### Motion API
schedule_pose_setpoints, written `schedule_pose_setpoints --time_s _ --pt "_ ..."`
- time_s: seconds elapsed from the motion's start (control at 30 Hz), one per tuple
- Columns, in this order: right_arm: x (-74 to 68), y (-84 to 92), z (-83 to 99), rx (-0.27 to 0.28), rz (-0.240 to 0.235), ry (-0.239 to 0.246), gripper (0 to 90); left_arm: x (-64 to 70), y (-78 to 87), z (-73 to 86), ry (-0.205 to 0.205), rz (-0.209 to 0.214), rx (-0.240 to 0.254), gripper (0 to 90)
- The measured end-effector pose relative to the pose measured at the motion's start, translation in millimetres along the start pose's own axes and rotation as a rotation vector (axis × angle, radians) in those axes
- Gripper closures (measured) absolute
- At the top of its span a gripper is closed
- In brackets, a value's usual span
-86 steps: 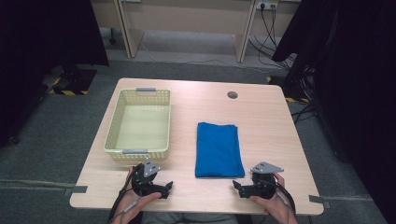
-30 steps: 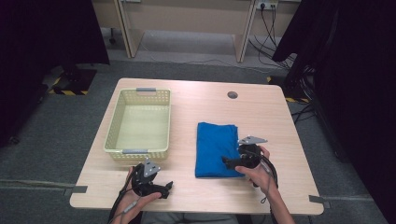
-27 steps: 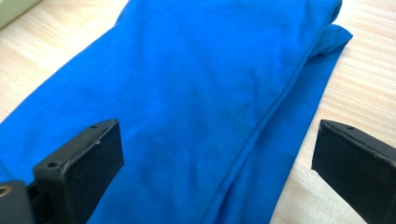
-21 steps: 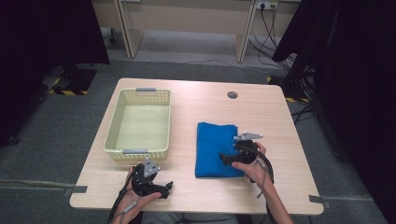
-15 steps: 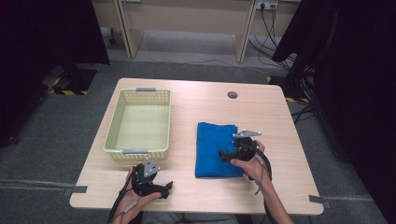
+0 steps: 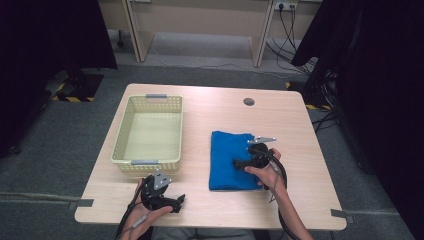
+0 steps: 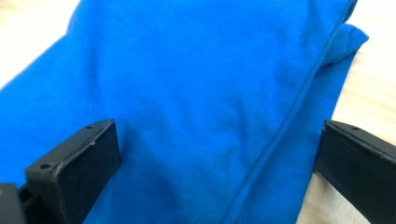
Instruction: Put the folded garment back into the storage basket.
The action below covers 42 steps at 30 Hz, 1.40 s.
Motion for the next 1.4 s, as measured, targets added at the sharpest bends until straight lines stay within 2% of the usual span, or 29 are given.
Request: schedule_pose_setpoints --time_s 0.07,0.13,0.47,0.7,0.8,0.93,1.13,1.23,1.4 --pt "-0.6 -0.4 -0.1 0.001 0.004 0.003 0.4 0.0 0.0 0.0 0.0 0.0 0.0 0.0" --pt "-1.9 1.2 -0.5 -0.011 -0.003 0.015 5.6 0.0 0.0 0.0 0.0 0.0 0.0 0.0" --pt "-10.4 7.9 2.4 0.021 -0.078 0.065 46.5 0.0 0.0 0.0 0.0 0.0 0.0 0.0" --pt "-14.3 8.7 3.5 0.037 -0.116 0.068 64.7 0.0 0.0 0.0 0.0 0.0 0.0 0.0" --pt "-16.5 9.7 2.6 0.044 -0.119 0.086 67.7 0.0 0.0 0.0 0.0 0.0 0.0 0.0" --pt "-16.9 12.3 0.6 0.058 -0.133 0.085 69.3 0.0 0.0 0.0 0.0 0.0 0.0 0.0" --pt "-17.4 23.9 -7.7 0.099 -0.152 0.109 70.2 0.0 0.0 0.0 0.0 0.0 0.0 0.0" --pt "-15.9 29.5 -12.0 0.121 -0.161 0.101 70.3 0.0 0.0 0.0 0.0 0.0 0.0 0.0" --pt "-18.2 38.5 -17.6 0.149 -0.173 0.112 70.3 0.0 0.0 0.0 0.0 0.0 0.0 0.0"
Point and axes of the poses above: each handheld gripper's, and its own axes: y roughly backward along the jaws, z roughly out of its underside, x roughly to its right, the point moved 2 cm from there along -y, roughly forward along the jaws, and after that the axes turned 7 degrees about -y, right-handed, at the moved point
